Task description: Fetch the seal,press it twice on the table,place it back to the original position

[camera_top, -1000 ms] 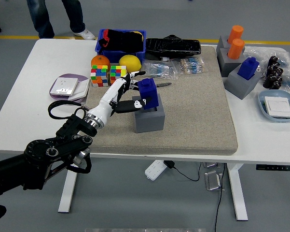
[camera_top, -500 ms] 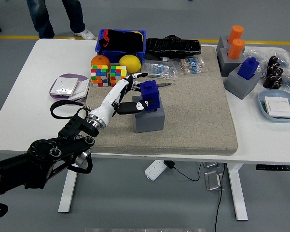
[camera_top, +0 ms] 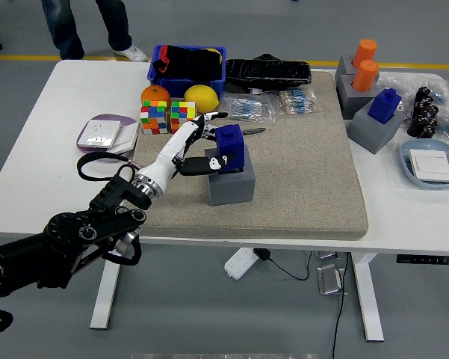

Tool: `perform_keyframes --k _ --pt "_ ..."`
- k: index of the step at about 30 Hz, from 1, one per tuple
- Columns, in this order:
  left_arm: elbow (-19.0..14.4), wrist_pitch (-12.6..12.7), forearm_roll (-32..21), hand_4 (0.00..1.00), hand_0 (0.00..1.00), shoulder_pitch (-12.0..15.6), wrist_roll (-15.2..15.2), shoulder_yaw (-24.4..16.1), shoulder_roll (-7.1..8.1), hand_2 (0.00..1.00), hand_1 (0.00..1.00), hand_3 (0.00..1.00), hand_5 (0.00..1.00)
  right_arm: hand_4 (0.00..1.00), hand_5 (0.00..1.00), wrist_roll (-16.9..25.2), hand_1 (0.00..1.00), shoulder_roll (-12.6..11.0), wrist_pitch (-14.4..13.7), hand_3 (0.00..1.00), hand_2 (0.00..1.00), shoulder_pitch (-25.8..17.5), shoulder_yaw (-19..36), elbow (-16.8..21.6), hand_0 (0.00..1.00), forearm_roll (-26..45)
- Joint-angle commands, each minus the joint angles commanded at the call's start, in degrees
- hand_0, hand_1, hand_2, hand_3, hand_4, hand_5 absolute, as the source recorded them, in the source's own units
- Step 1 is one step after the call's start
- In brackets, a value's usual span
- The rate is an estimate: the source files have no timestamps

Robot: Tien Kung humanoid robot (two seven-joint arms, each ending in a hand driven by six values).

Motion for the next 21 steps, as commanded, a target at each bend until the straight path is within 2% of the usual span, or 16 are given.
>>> perform_keyframes --k 21 --pt "1.1 0.3 0.0 0.681 0.843 0.0 -0.2 1.0 -0.47 0.440 0.519 0.863 0.002 0.792 0.584 0.0 0.736 0.0 0.0 0.695 0.731 0.1 0.1 0.3 0.828 0.1"
